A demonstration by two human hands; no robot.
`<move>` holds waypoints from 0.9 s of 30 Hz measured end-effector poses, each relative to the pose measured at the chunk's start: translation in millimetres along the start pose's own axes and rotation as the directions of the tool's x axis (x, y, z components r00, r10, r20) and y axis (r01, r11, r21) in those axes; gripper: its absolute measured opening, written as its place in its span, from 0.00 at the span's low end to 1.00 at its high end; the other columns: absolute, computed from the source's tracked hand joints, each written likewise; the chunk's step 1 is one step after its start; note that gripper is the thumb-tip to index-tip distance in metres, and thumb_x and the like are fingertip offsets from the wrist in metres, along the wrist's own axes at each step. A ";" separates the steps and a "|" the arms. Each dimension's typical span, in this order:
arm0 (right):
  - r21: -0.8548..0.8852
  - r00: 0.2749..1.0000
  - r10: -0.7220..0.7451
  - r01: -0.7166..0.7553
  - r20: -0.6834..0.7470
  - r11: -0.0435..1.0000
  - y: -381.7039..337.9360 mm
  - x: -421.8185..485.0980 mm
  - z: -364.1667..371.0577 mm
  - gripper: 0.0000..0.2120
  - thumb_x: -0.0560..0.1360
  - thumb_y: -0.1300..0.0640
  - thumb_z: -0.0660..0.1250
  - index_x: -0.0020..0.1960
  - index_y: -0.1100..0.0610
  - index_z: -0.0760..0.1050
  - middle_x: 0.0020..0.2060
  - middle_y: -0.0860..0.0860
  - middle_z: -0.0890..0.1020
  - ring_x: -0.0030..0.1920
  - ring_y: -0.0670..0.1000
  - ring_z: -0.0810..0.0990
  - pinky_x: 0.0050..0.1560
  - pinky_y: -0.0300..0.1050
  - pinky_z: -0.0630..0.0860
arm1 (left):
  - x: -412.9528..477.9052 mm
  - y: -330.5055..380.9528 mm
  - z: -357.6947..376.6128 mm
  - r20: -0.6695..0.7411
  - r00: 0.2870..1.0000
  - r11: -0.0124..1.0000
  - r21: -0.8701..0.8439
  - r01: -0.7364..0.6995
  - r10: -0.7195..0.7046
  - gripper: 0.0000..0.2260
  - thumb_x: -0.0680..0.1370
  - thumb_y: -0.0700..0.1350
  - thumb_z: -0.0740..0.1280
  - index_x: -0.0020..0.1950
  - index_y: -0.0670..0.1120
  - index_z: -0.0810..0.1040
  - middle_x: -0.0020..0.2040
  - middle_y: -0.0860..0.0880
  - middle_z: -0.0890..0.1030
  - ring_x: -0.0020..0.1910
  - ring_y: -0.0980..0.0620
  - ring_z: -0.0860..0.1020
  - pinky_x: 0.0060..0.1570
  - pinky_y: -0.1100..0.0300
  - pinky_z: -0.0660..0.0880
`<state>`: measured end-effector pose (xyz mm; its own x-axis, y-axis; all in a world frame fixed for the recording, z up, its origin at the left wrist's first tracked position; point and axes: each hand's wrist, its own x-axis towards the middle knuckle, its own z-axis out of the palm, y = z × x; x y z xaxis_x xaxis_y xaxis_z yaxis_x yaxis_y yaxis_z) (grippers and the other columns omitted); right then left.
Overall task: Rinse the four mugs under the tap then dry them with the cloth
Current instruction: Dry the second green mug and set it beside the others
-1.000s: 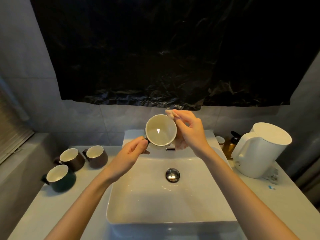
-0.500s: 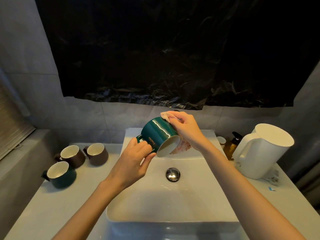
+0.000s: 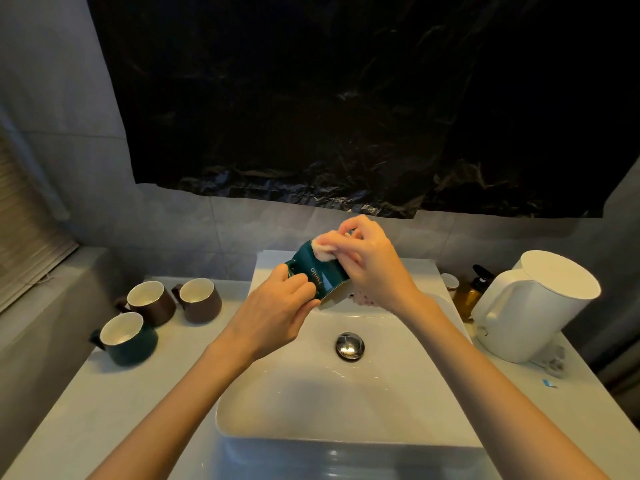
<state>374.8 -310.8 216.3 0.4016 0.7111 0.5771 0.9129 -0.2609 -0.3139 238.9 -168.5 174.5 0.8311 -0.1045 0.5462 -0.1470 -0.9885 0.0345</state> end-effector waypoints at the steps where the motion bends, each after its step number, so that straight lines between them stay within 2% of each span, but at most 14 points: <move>1: -0.039 0.998 -0.066 0.066 0.017 0.997 -0.9 -8.1 -0.8 0.12 0.77 0.60 0.66 0.57 0.48 0.80 0.53 0.52 0.74 0.51 0.51 0.71 0.47 0.44 0.74 | 1.1 -1.2 -1.8 -0.003 1.000 1.000 0.009 -0.004 0.004 0.07 0.73 0.45 0.71 0.45 0.48 0.73 0.41 0.51 0.78 0.39 0.55 0.66 0.34 0.68 0.66; 4: -0.135 0.983 -0.177 0.183 0.053 0.974 -6.1 -24.6 0.6 0.12 0.75 0.60 0.69 0.56 0.49 0.81 0.53 0.54 0.76 0.50 0.52 0.72 0.40 0.39 0.73 | 1.8 -5.4 -3.8 0.018 0.999 0.997 0.057 -0.048 0.047 0.07 0.72 0.45 0.72 0.43 0.48 0.75 0.39 0.52 0.78 0.38 0.55 0.63 0.33 0.68 0.63; 7: -0.219 0.987 -0.161 0.161 0.019 0.962 -12.1 -8.1 3.6 0.10 0.75 0.55 0.64 0.54 0.50 0.80 0.49 0.54 0.75 0.47 0.52 0.72 0.31 0.39 0.70 | 2.9 -2.5 -1.3 0.065 0.994 0.991 0.092 -0.097 0.091 0.07 0.71 0.46 0.74 0.43 0.48 0.76 0.39 0.51 0.79 0.35 0.55 0.67 0.33 0.68 0.63; 9: -0.290 0.990 -0.138 0.140 0.027 0.947 -15.2 4.0 7.4 0.09 0.74 0.54 0.67 0.53 0.49 0.80 0.49 0.54 0.75 0.47 0.53 0.74 0.26 0.39 0.69 | 3.4 -0.5 -0.5 0.083 0.993 0.991 0.093 -0.093 0.086 0.08 0.70 0.46 0.75 0.43 0.47 0.77 0.39 0.51 0.79 0.35 0.54 0.71 0.31 0.68 0.65; 11: -0.340 0.992 -0.107 0.124 0.071 0.932 -16.4 6.0 11.8 0.16 0.69 0.55 0.75 0.55 0.47 0.78 0.50 0.53 0.74 0.48 0.52 0.73 0.23 0.40 0.71 | 2.9 -1.0 -0.8 0.087 0.994 0.994 0.081 -0.076 0.069 0.09 0.70 0.46 0.75 0.43 0.47 0.77 0.39 0.51 0.80 0.35 0.54 0.72 0.31 0.68 0.66; 13: -0.365 0.988 -0.116 0.147 0.105 0.920 -17.5 -2.9 15.0 0.21 0.67 0.58 0.77 0.56 0.45 0.76 0.51 0.51 0.72 0.48 0.51 0.72 0.23 0.41 0.73 | 1.5 -3.9 -0.3 0.086 0.995 0.997 0.058 -0.057 0.052 0.07 0.71 0.45 0.74 0.44 0.47 0.77 0.41 0.51 0.79 0.36 0.55 0.68 0.32 0.68 0.64; 16: -0.322 0.977 -0.166 0.202 0.136 0.925 -15.2 -21.3 16.9 0.19 0.68 0.58 0.76 0.57 0.46 0.78 0.52 0.53 0.75 0.48 0.53 0.73 0.26 0.41 0.75 | 0.3 -8.5 3.8 0.085 0.996 1.000 0.023 -0.021 0.019 0.05 0.74 0.44 0.71 0.47 0.47 0.77 0.44 0.51 0.79 0.39 0.56 0.63 0.34 0.71 0.58; 19: -0.262 0.978 -0.165 0.194 0.130 0.945 -10.5 -34.9 16.0 0.20 0.67 0.59 0.77 0.57 0.47 0.79 0.52 0.53 0.75 0.48 0.53 0.73 0.27 0.42 0.75 | -1.5 -9.5 11.1 0.084 0.996 1.000 -0.020 0.024 -0.022 0.05 0.76 0.44 0.69 0.50 0.47 0.76 0.43 0.52 0.78 0.40 0.56 0.63 0.34 0.74 0.53; 21: -0.190 0.981 -0.170 0.186 0.098 0.964 -3.9 -41.8 10.7 0.13 0.70 0.58 0.73 0.54 0.48 0.82 0.51 0.53 0.76 0.48 0.51 0.72 0.31 0.40 0.74 | -2.1 -9.8 15.3 0.084 0.993 0.994 -0.059 0.092 -0.087 0.02 0.78 0.46 0.66 0.48 0.48 0.75 0.43 0.53 0.77 0.41 0.55 0.64 0.34 0.73 0.57; 23: -0.118 0.982 -0.169 0.178 0.080 0.977 6.7 -48.5 5.3 0.09 0.72 0.54 0.69 0.50 0.51 0.84 0.50 0.53 0.76 0.48 0.49 0.71 0.36 0.39 0.74 | -1.2 -8.9 16.4 0.063 0.976 0.965 -0.153 0.215 -0.207 0.04 0.79 0.47 0.64 0.46 0.48 0.74 0.42 0.54 0.75 0.41 0.55 0.65 0.36 0.69 0.62; 25: 0.021 0.997 -0.073 0.073 -0.004 0.997 15.9 -53.0 0.0 0.09 0.73 0.59 0.69 0.51 0.52 0.84 0.49 0.52 0.75 0.48 0.47 0.72 0.43 0.37 0.74 | 2.0 -8.4 11.9 0.051 0.936 0.888 -0.301 0.347 -0.349 0.06 0.79 0.47 0.63 0.43 0.47 0.73 0.39 0.56 0.73 0.40 0.54 0.67 0.37 0.66 0.65; 27: 0.188 0.977 0.127 -0.094 -0.172 0.978 18.8 -50.8 -8.7 0.15 0.73 0.66 0.70 0.55 0.51 0.83 0.49 0.50 0.74 0.48 0.43 0.73 0.46 0.32 0.74 | 5.5 -7.7 5.1 0.059 0.898 0.808 -0.413 0.420 -0.436 0.08 0.80 0.46 0.62 0.41 0.47 0.72 0.36 0.57 0.71 0.40 0.55 0.69 0.37 0.68 0.64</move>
<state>372.2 -357.6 187.7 0.5210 0.5492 0.6534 0.8409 -0.1992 -0.5031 247.4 -162.0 173.1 0.8420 0.3311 0.4259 0.0084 -0.7975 0.6033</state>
